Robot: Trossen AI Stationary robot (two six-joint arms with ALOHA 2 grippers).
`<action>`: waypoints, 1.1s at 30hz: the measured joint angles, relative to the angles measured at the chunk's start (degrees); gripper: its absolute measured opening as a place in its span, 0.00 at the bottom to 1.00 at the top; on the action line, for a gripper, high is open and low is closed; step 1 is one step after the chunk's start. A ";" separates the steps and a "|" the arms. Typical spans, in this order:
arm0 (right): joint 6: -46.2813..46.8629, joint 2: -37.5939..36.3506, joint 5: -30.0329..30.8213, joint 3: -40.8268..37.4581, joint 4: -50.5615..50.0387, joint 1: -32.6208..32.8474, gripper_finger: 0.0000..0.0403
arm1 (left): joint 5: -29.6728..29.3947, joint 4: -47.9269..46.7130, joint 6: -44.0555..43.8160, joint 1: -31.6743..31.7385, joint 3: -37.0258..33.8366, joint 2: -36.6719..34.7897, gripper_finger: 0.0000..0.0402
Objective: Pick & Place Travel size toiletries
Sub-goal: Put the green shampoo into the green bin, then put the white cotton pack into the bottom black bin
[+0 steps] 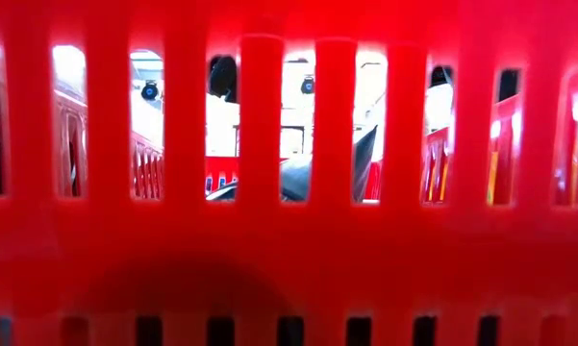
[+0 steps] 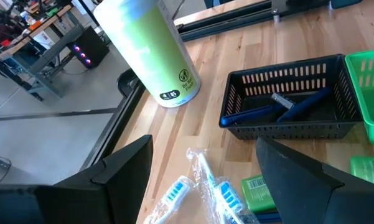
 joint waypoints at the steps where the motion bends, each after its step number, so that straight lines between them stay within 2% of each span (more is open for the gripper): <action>1: 0.04 0.14 0.06 0.00 0.06 -0.07 0.29 | 0.00 -0.02 -0.01 0.00 0.02 0.00 0.69; 10: 1.04 0.43 1.36 0.00 0.03 -0.85 0.32 | 0.02 -0.42 0.00 0.00 0.00 0.00 0.69; 18: 0.56 0.43 1.39 0.00 -0.57 -0.85 0.52 | 0.02 -0.42 -0.01 0.00 0.00 0.00 0.69; 21: 0.10 0.39 1.14 0.00 -0.88 -1.15 0.56 | 0.02 -0.55 0.00 0.00 0.00 0.00 0.69; 27: -0.51 -2.70 -0.72 0.00 -2.55 -3.57 0.55 | 0.02 -1.34 -0.02 0.00 0.00 0.00 0.69; 33: -6.41 -7.25 -1.49 0.00 -2.50 -6.05 0.50 | 0.04 -1.66 0.00 0.00 0.00 0.00 0.69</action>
